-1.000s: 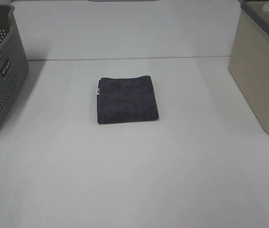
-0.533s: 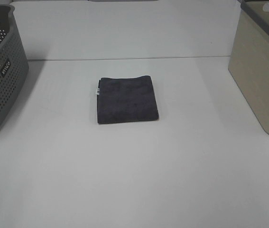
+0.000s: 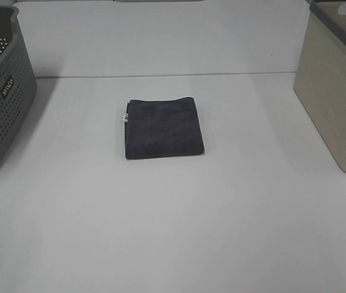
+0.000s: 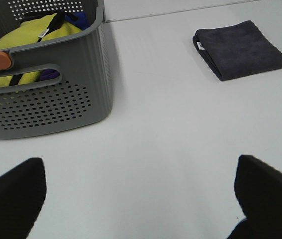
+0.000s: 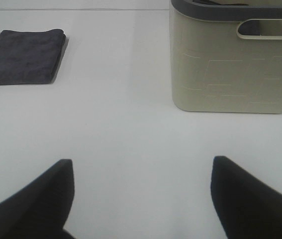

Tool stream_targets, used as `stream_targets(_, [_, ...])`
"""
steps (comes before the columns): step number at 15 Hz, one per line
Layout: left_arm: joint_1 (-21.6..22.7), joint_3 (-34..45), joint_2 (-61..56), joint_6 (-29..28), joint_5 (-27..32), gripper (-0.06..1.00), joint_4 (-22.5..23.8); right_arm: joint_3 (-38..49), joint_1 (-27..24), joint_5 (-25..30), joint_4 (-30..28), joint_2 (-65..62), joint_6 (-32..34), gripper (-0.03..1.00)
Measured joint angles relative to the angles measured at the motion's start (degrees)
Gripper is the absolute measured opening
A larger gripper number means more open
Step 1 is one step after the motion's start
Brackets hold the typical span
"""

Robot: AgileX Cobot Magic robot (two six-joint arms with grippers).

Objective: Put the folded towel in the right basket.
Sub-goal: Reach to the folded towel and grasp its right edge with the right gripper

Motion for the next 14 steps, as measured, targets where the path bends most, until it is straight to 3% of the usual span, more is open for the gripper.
stream_targets(11, [0.0, 0.0, 0.0, 0.0, 0.0, 0.98, 0.0, -0.17, 0.0, -0.23, 0.0, 0.97, 0.0, 0.73])
stream_targets(14, [0.0, 0.0, 0.0, 0.0, 0.0, 0.98, 0.0, -3.44, 0.0, -7.91, 1.03, 9.51, 0.0, 0.73])
